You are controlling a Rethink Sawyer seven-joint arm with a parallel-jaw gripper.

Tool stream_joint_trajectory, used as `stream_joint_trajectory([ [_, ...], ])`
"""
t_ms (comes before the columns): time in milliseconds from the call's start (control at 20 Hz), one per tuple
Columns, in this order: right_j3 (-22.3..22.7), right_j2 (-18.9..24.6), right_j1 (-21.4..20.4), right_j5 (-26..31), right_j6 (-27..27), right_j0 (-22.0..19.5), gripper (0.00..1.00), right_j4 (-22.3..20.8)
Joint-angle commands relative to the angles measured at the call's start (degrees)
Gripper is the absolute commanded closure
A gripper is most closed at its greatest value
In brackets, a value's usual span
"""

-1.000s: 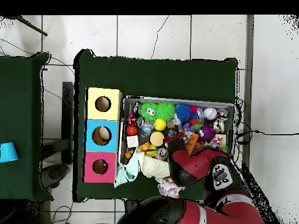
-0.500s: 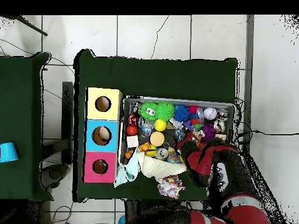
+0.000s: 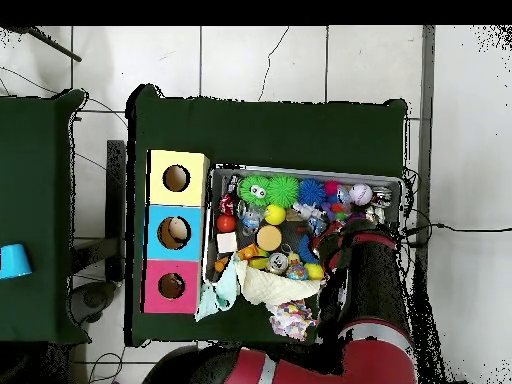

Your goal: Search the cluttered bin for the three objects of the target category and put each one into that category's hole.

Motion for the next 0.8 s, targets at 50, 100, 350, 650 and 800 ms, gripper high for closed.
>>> stream_joint_trajectory([
  [50, -7.0, -4.7, 3.1, 1.1, 11.7, -0.6, 0.0, -4.6],
  [100, -6.9, -4.9, 3.1, 1.1, 11.6, -0.5, 0.0, -4.2],
  [350, -3.4, -6.4, 2.1, 0.9, 13.2, 1.7, 0.0, -1.8],
  [650, 4.4, -19.3, -1.4, -3.6, 28.5, 14.9, 0.0, -3.8],
  [800, 4.7, -23.6, -0.2, -5.0, 32.8, 18.6, 0.0, -3.5],
])
